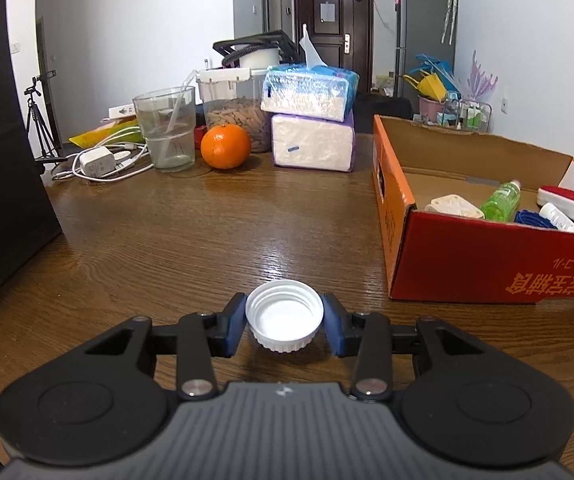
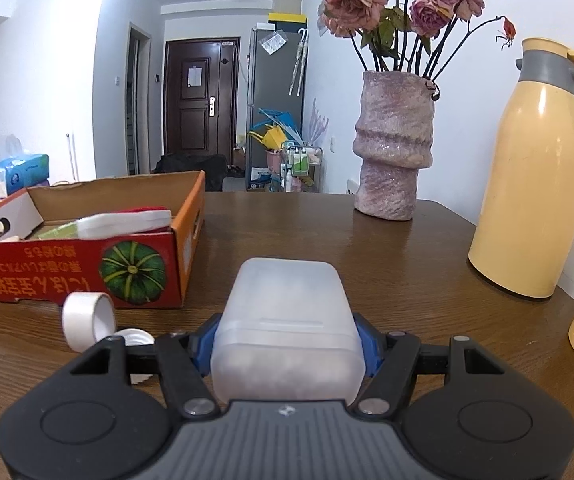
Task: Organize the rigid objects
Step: 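Carry the white cap and white container over the red box with both tools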
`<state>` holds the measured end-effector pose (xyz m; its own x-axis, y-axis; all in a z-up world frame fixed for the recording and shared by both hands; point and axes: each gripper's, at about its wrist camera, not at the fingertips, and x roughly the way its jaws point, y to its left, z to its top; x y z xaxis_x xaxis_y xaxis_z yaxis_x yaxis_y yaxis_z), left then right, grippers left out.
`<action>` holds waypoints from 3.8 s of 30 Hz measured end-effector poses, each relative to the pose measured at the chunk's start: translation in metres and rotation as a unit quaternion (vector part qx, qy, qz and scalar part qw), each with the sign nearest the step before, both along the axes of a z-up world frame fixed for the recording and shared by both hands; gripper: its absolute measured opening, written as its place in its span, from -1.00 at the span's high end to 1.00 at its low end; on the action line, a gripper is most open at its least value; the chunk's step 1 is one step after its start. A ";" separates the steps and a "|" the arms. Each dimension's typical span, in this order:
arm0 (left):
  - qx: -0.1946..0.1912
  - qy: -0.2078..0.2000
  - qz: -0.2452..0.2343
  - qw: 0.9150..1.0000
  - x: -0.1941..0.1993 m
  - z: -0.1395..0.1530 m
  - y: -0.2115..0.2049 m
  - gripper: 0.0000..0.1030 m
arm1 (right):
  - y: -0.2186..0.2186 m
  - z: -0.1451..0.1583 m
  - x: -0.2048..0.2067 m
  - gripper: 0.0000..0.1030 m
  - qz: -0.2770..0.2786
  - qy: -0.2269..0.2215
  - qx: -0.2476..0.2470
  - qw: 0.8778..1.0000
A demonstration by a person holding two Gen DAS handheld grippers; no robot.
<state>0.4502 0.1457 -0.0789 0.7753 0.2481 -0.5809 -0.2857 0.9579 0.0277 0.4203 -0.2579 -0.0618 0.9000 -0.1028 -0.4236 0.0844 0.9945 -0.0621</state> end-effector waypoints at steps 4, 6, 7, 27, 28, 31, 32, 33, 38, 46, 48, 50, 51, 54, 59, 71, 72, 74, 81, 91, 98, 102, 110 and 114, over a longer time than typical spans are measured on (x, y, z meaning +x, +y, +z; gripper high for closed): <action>-0.002 -0.009 0.004 1.000 -0.005 0.004 0.000 0.20 | 0.006 0.002 -0.007 -0.27 0.002 -0.006 0.004 1.000; -0.004 -0.015 0.003 1.000 -0.008 0.006 0.000 0.20 | 0.009 0.002 -0.011 -0.27 0.004 -0.009 0.007 1.000; -0.004 -0.018 0.002 1.000 -0.009 0.008 -0.001 0.20 | 0.011 0.003 -0.013 -0.27 0.005 -0.011 0.008 1.000; -0.007 -0.071 -0.043 0.997 -0.045 0.029 -0.040 0.20 | 0.044 0.010 -0.041 -0.27 0.035 -0.040 0.021 0.998; -0.006 -0.073 -0.046 0.996 -0.047 0.030 -0.043 0.20 | 0.046 0.010 -0.043 -0.27 0.037 -0.041 0.021 0.998; -0.008 -0.079 -0.056 0.995 -0.051 0.032 -0.052 0.20 | 0.053 0.010 -0.046 -0.27 0.044 -0.044 0.023 0.998; -0.010 -0.080 -0.058 0.995 -0.052 0.033 -0.055 0.20 | 0.056 0.011 -0.047 -0.27 0.046 -0.045 0.023 0.998; -0.013 -0.081 -0.061 0.995 -0.054 0.033 -0.058 0.20 | 0.059 0.011 -0.048 -0.27 0.049 -0.047 0.024 0.997; -0.024 -0.087 -0.081 0.993 -0.060 0.037 -0.072 0.20 | 0.071 0.014 -0.053 -0.27 0.063 -0.053 0.030 0.996; -0.029 -0.096 -0.098 0.990 -0.066 0.042 -0.090 0.20 | 0.089 0.019 -0.056 -0.27 0.079 -0.060 0.039 0.994; -0.030 -0.099 -0.100 0.990 -0.067 0.045 -0.092 0.20 | 0.091 0.021 -0.056 -0.27 0.082 -0.061 0.042 0.994; -0.032 -0.101 -0.100 0.989 -0.068 0.047 -0.093 0.20 | 0.093 0.022 -0.056 -0.27 0.085 -0.062 0.043 0.994; -0.034 -0.102 -0.100 0.989 -0.067 0.048 -0.094 0.20 | 0.094 0.023 -0.056 -0.27 0.085 -0.062 0.043 0.993; -0.040 -0.098 -0.103 0.989 -0.065 0.051 -0.095 0.20 | 0.096 0.026 -0.055 -0.27 0.089 -0.061 0.044 0.993; -0.039 -0.103 -0.107 0.988 -0.060 0.059 -0.097 0.20 | 0.102 0.035 -0.052 -0.27 0.095 -0.068 0.045 0.992; -0.040 -0.137 -0.097 0.985 -0.040 0.087 -0.101 0.20 | 0.111 0.053 -0.030 -0.27 0.099 -0.086 0.049 0.990; -0.040 -0.139 -0.096 0.985 -0.038 0.088 -0.102 0.20 | 0.112 0.055 -0.028 -0.27 0.099 -0.088 0.049 0.990; -0.042 -0.142 -0.092 0.985 -0.033 0.089 -0.103 0.20 | 0.112 0.057 -0.024 -0.27 0.098 -0.092 0.051 0.990; -0.063 -0.146 -0.074 0.985 -0.008 0.092 -0.100 0.20 | 0.114 0.060 -0.003 -0.27 0.096 -0.099 0.058 0.989; -0.078 -0.155 -0.056 0.983 0.023 0.095 -0.095 0.20 | 0.120 0.066 0.026 -0.27 0.107 -0.106 0.060 0.987; -0.080 -0.154 -0.056 0.983 0.042 0.094 -0.095 0.20 | 0.123 0.065 0.048 -0.27 0.108 -0.103 0.063 0.987; -0.079 -0.152 -0.054 0.984 0.053 0.093 -0.094 0.20 | 0.124 0.066 0.062 -0.27 0.108 -0.100 0.065 0.987; -0.077 -0.144 -0.054 0.985 0.077 0.089 -0.092 0.20 | 0.127 0.063 0.091 -0.27 0.107 -0.093 0.067 0.988; -0.072 -0.139 -0.057 0.986 0.091 0.086 -0.095 0.20 | 0.130 0.061 0.107 -0.27 0.106 -0.086 0.066 0.988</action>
